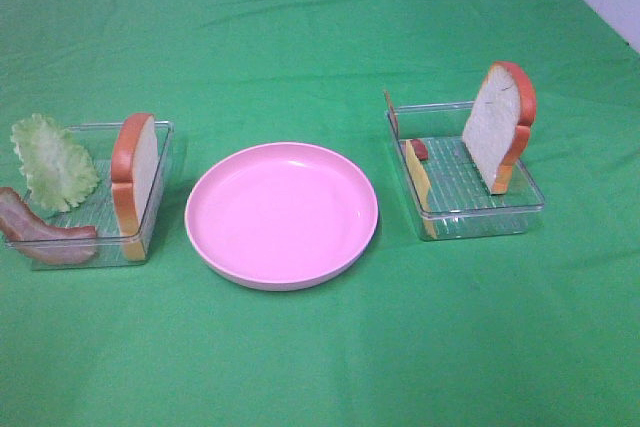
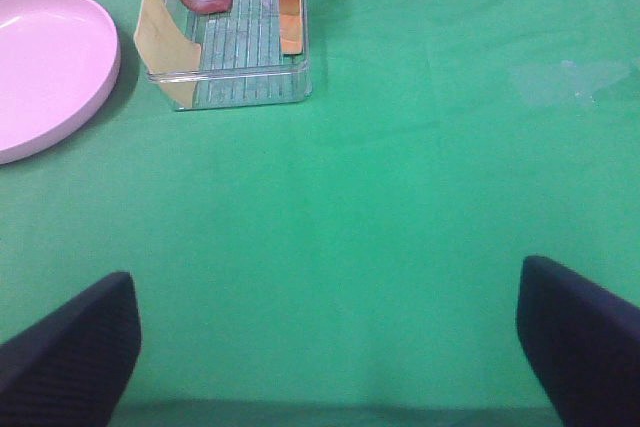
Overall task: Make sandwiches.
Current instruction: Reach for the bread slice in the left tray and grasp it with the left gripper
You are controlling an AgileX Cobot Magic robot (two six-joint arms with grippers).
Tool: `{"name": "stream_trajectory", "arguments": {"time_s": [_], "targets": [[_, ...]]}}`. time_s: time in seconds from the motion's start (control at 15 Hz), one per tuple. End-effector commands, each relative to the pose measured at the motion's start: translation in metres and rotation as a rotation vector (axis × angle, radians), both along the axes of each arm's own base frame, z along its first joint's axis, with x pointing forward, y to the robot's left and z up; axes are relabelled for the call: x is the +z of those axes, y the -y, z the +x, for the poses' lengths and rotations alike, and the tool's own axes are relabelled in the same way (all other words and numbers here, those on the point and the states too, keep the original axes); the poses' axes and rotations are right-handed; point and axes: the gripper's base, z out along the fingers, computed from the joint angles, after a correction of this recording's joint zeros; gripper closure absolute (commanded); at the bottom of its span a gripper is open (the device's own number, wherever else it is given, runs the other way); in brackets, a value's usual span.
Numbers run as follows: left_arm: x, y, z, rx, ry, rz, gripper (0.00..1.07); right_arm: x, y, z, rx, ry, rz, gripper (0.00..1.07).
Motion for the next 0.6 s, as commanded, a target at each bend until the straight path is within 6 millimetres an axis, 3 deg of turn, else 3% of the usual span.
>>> {"name": "stream_trajectory", "arguments": {"time_s": [0.07,0.6], "targets": [[0.0003,-0.0004,-0.0008,0.001,0.023,-0.001,0.06,-0.0005,0.0001,-0.0028,0.005,0.027,-0.007,0.09],[0.0003,-0.0006,-0.0008,0.002,0.023,0.000,0.06,-0.0005,0.0001,-0.0028,0.005,0.027,-0.007,0.09]]}}
